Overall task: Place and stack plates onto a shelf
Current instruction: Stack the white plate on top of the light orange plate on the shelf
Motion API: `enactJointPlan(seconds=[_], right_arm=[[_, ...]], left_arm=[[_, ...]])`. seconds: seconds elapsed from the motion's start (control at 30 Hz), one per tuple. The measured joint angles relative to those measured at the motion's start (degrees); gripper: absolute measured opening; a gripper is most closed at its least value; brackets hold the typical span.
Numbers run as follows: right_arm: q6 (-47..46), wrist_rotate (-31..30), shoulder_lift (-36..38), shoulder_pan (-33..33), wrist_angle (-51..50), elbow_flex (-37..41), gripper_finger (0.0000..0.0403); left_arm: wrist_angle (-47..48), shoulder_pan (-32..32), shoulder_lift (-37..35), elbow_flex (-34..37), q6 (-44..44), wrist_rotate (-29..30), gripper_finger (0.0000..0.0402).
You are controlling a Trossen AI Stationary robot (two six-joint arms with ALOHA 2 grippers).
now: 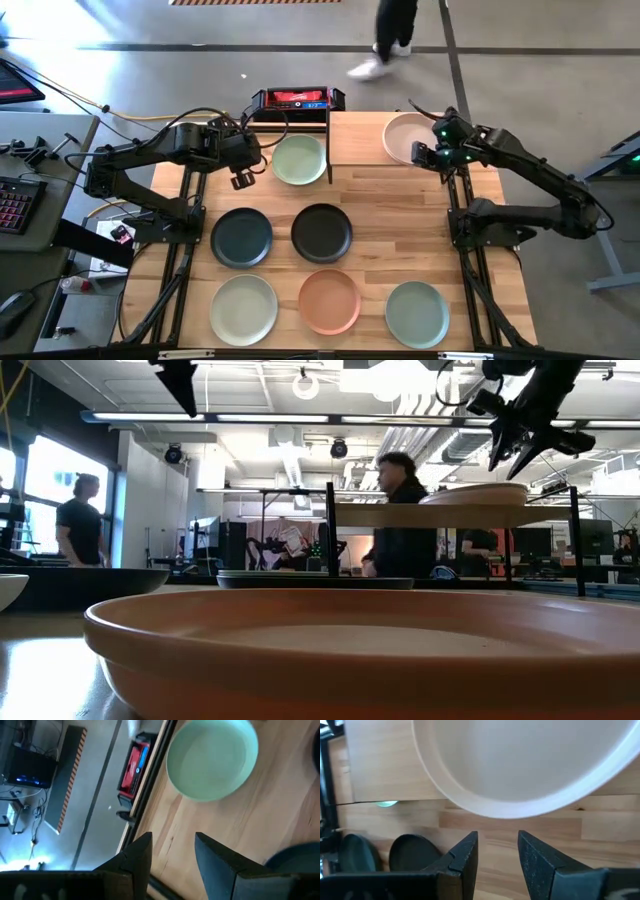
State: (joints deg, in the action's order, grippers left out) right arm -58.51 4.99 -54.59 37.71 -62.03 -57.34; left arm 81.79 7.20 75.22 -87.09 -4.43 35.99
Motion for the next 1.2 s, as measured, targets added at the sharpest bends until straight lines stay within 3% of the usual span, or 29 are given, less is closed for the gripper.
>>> enactJointPlan(seconds=[0.67,0.8,0.97,1.2], right_arm=[[-1.75,-5.92,-2.42,1.05,1.83,0.0,0.0119],[-2.0,-2.63,-2.42,1.29,4.13,0.0,0.0119],[-4.5,0.0,-2.42,-1.35,8.02,0.02,0.0119],[-7.27,-4.46,-4.2,-6.51,16.79,0.02,0.0119]], left_arm=[[-2.46,-0.01,0.0,0.0,-3.47,0.0,0.0136],[-2.41,0.0,0.0,0.0,-3.53,0.0,0.0136],[-2.35,0.0,0.0,0.0,-4.02,0.0,0.0136],[-2.36,0.0,0.0,0.0,-3.98,0.0,0.0136]])
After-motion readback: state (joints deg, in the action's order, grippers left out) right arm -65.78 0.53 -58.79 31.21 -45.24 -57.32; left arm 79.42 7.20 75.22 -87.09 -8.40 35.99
